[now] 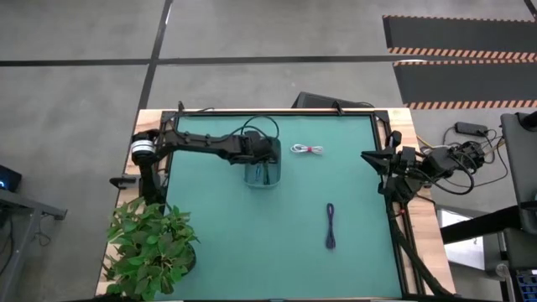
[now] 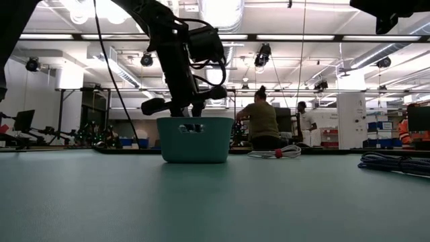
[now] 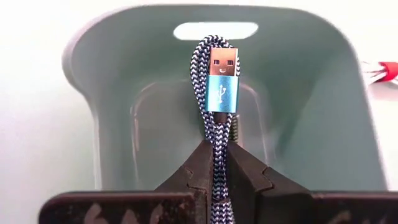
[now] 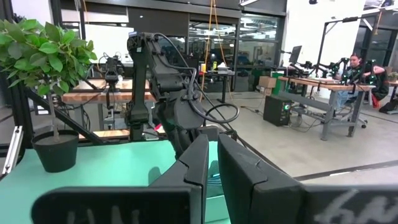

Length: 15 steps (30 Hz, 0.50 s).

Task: Pick and place USB-C Cables
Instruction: Put the blue white charger cable into the bin

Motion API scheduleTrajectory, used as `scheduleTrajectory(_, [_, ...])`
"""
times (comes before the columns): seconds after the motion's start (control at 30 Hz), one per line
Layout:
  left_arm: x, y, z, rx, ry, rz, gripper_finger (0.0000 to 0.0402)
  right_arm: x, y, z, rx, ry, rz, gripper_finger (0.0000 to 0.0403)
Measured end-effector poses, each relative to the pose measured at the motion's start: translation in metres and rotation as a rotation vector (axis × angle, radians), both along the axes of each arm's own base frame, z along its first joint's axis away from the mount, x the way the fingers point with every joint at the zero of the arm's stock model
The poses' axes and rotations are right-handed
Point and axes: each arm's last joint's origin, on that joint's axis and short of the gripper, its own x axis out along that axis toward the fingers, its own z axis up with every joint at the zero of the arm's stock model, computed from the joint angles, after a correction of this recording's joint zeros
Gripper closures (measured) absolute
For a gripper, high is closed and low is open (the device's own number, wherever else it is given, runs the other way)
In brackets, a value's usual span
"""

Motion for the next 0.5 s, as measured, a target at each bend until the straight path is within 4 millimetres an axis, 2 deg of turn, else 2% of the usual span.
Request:
scheduleTrajectory(0.2, [-0.0038, -0.0008, -0.009, -0.003, 0.008, 0.002, 0.0386, 0.0, 0.0, 0.0, 0.0, 0.0, 0.0, 0.0376])
scheduleTrajectory(0.5, [-0.0052, -0.0011, -0.0113, -0.006, 0.016, 0.002, 0.0386, 0.0, 0.0, 0.0, 0.0, 0.0, 0.0, 0.0376])
